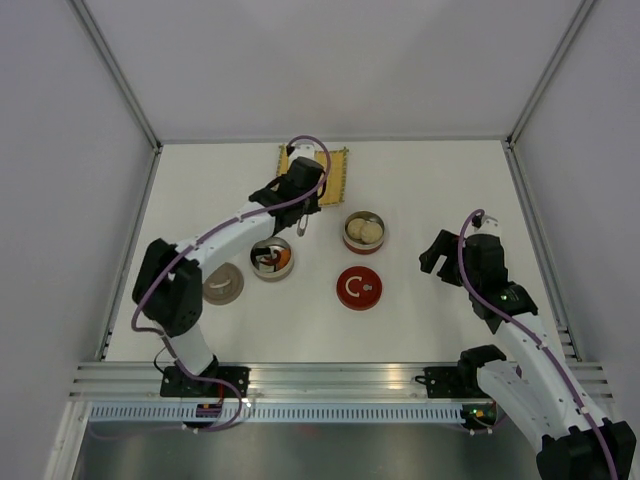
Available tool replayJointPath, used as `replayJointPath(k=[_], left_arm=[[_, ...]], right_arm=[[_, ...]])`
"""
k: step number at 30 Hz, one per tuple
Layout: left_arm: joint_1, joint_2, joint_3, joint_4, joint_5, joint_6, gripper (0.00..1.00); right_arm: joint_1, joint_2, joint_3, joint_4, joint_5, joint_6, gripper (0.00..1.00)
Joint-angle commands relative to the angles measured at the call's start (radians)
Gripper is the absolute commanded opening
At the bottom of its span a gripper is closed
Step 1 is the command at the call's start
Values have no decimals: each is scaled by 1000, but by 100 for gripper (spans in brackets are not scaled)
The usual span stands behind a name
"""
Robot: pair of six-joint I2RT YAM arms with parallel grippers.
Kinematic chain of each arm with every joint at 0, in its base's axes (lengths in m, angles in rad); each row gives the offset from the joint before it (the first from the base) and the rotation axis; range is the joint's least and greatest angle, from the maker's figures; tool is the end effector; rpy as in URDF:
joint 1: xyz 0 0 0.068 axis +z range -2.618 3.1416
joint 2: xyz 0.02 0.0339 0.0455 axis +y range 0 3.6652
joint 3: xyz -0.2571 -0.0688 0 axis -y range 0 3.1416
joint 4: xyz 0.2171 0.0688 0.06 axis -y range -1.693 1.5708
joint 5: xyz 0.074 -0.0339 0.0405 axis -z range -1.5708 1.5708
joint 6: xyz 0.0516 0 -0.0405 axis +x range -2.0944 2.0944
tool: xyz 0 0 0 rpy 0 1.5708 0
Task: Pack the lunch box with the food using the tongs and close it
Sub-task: Place the clamp on the plate.
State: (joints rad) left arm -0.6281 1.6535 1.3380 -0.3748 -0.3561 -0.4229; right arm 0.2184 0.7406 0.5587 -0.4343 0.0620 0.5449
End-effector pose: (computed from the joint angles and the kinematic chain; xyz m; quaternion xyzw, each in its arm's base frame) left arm 0.3023 -0.1973 0.2815 0.0161 0.8934 -0.0718 0.4432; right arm 0.1540 0.0309 0.2342 0.1583 0.8737 0.1455 0.4364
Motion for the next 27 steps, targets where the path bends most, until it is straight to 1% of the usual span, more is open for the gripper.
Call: replayJointPath(k=[1, 2, 3, 6, 10, 12, 15, 16, 17, 18, 21, 22, 25, 27], left_arm=[[-28, 141, 93, 138, -191, -45, 26], [-30, 173, 121, 143, -204, -66, 26], [-30, 237, 133, 145, -205, -80, 26], [-31, 333, 161, 155, -202, -122, 27], [-28, 400, 156, 169, -199, -136, 32], [-30, 407, 144, 184, -187, -132, 36], [-30, 405, 128, 191, -170, -125, 45], [-30, 401, 124, 192, -167, -117, 50], [-30, 396, 122, 194, -162, -113, 52], [-27, 391, 124, 195, -161, -103, 57], [-21, 371, 131, 195, -146, -90, 66], [-18, 367, 145, 185, -142, -79, 70], [-2, 356, 179, 145, -153, -71, 75], [13, 330, 173, 132, -147, -60, 77]], right_arm=[[-2, -7, -11, -3, 25, 4, 93], [-1, -6, -11, -3, 24, 4, 93], [-2, -6, -8, -3, 22, 4, 92], [-2, -9, -3, -6, 22, 3, 92], [-2, -10, 3, -15, 27, -6, 92], [-2, -9, 3, -17, 24, -8, 92], [-2, -4, 1, -14, 19, -7, 93], [-1, -3, 0, -9, 16, -7, 93], [-2, -1, 0, -7, 12, -7, 93], [-2, 3, 0, -6, 10, -7, 92], [-2, 6, 0, -4, 4, -5, 93], [-2, 8, 0, -3, 1, -6, 93], [-2, 8, 1, -6, -4, -5, 93], [-2, 6, 0, -9, -4, -7, 93]])
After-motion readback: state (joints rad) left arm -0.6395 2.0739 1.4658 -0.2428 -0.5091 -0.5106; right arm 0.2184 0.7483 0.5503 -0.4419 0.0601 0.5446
